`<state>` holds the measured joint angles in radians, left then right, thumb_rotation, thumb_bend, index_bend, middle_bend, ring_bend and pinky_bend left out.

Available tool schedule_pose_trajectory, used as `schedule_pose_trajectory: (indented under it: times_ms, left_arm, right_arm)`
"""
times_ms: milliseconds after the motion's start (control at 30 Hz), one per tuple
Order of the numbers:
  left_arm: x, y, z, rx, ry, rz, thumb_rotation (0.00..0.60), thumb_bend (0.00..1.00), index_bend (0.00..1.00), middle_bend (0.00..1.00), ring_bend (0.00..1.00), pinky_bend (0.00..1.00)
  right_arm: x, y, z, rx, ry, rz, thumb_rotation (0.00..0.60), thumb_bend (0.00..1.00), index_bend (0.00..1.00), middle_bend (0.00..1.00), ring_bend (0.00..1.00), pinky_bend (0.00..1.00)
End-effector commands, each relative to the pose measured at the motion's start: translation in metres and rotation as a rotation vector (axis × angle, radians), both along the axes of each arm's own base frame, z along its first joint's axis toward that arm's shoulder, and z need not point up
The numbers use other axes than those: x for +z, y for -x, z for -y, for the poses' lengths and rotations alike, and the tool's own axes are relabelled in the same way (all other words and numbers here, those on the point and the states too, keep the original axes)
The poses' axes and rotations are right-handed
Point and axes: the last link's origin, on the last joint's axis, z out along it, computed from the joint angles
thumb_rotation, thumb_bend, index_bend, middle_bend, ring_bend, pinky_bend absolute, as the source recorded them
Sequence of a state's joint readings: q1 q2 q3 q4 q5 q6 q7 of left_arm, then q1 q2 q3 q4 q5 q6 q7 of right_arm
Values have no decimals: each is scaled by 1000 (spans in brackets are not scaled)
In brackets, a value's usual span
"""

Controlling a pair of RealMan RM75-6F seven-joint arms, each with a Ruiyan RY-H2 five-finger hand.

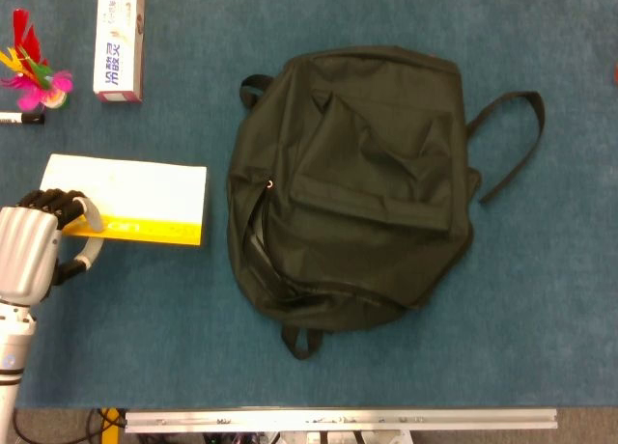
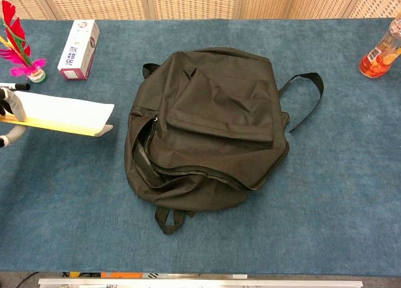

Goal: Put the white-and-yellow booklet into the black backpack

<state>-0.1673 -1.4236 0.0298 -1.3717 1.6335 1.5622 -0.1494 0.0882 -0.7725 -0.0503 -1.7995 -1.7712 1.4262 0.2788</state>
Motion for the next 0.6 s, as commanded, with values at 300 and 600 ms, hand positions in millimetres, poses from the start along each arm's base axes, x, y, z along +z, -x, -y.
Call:
schedule_pose_trajectory:
  times_ms: [300, 600]
  left_arm:
    - [26, -1, 15, -30, -48, 84, 600, 307, 633, 556, 495, 493]
    - [39, -3, 30, -50, -58, 105, 600, 308, 636, 558, 495, 494]
  right_arm:
    - [-59, -73, 16, 166, -217, -3, 600, 62, 292, 360, 203, 438]
    - [-115, -111, 26, 214, -358, -9, 600, 61, 292, 360, 203, 442]
